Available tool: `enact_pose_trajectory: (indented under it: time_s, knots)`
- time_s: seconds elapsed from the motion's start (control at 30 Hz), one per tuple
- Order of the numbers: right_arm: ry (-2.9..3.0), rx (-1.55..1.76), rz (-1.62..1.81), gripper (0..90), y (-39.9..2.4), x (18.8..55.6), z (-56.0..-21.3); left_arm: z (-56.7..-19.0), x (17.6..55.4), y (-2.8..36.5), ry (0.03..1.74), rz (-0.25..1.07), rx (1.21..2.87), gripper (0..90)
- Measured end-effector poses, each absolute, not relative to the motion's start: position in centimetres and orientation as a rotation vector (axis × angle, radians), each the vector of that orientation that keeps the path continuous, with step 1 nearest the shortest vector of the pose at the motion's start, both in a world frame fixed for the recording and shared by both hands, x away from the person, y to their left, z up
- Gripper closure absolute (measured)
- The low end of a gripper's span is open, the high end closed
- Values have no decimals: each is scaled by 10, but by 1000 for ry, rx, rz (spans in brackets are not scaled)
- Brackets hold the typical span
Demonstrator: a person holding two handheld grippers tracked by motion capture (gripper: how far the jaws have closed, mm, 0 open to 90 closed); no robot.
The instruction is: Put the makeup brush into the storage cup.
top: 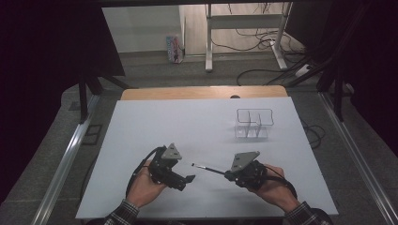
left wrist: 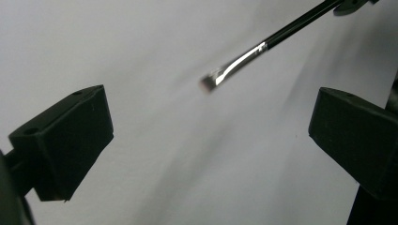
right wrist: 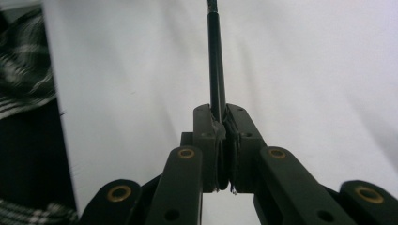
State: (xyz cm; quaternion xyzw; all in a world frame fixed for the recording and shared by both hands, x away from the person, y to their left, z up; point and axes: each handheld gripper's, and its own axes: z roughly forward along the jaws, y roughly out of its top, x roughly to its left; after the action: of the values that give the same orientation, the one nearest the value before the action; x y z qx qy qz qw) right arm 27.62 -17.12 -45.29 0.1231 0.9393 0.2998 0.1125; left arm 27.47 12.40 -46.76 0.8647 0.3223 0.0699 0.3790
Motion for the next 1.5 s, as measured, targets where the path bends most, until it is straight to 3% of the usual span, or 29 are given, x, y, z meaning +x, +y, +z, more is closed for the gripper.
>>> enact_pose_trajectory:
  time_s: [0.1,0.43,0.67,0.8,1.3,1.5]
  knots:
    - [2704,402,896,831,-175,278,-453,-469,279,135,862,88,2112,28]
    - [2551,512,1106,829,-180,275,-451,-468,283,141,902,15,2019,28]
    - [2489,460,1243,828,-172,265,-451,-459,283,138,886,-105,1933,32]
    - [2479,421,1258,828,-167,261,-453,-458,284,137,872,-179,1883,78]
    - [2477,341,1393,824,-158,255,-457,-453,283,142,806,-259,1786,655]
    - [2516,333,1348,817,-157,257,-461,-455,285,144,758,-376,1706,809]
